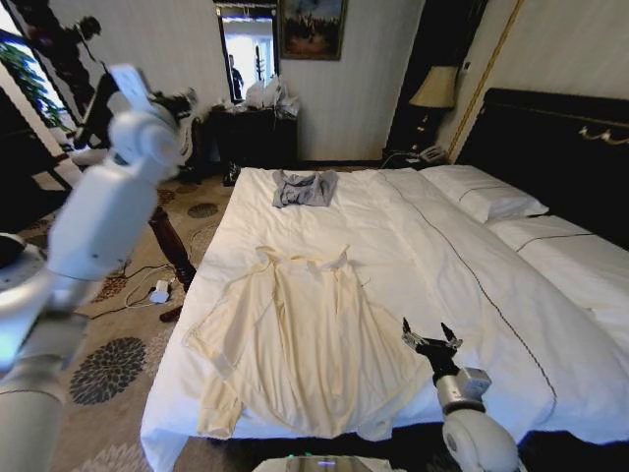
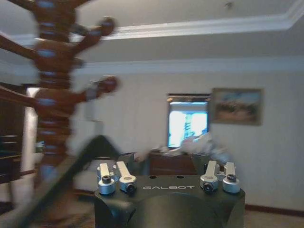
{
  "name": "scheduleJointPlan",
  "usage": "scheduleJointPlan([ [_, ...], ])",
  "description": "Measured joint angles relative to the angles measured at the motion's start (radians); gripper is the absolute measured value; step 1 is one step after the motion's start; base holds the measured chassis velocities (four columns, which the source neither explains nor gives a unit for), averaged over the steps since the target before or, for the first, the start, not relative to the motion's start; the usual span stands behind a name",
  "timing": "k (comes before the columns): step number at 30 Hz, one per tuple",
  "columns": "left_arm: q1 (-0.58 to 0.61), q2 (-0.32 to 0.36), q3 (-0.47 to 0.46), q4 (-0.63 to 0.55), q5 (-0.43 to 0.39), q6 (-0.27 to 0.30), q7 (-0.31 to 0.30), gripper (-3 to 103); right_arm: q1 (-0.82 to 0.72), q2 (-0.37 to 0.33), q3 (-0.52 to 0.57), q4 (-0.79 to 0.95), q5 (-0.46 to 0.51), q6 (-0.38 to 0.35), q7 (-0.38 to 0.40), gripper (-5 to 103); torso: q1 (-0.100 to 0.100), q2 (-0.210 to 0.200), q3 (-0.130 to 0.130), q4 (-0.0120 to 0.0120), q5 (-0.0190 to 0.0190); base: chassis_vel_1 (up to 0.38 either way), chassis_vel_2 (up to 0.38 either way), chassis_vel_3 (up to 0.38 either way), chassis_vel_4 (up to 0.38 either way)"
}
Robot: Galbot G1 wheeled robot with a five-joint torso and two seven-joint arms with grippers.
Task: Pick up the clothes from the bed and hang them on the clothes hanger.
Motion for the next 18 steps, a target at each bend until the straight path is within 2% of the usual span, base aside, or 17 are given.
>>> scheduleJointPlan([
  [2,-0.001,0.046,-0.003,0.019,0.002,0.021,0.014,64,0.002,-0.003,0.001,0.001,0.003,0.0,0.0,100,0.0,0.0,0.0,0.0001,-0.0001,0.0,0.0,0.0,0.0],
  [5,0.004,0.082,-0.012,0.033,-0.002,0.027,0.037,64,0.005,-0.007,0.003,0.003,0.008,0.0,0.0,100,0.0,0.0,0.0,0.0003,-0.0003,0.0,0.0,0.0,0.0],
  [6,0.008,0.093,-0.017,0.036,-0.008,0.029,0.044,56,0.005,-0.009,0.004,0.003,0.009,0.0,0.0,100,0.0,0.0,0.0,0.0005,-0.0005,0.0,0.0,0.0,0.0],
  [7,0.011,0.1,-0.022,0.039,-0.019,0.031,0.048,55,0.006,-0.01,0.004,0.003,0.01,0.0,0.0,100,0.0,0.0,0.0,0.0005,-0.0005,0.0,0.0,0.0,0.0],
  [11,0.02,0.103,-0.036,0.037,-0.039,0.039,0.049,54,0.006,-0.004,-0.001,0.001,0.005,0.0,0.001,100,0.0,0.0,0.0,-0.0006,0.0002,0.0,0.0,0.0,0.0],
  [18,0.011,0.097,-0.057,0.034,-0.043,0.074,0.032,52,-0.005,-0.004,0.005,0.006,0.003,0.0,0.001,100,0.0,0.0,0.0,-0.0003,0.0001,0.0,0.0,0.0,0.0],
])
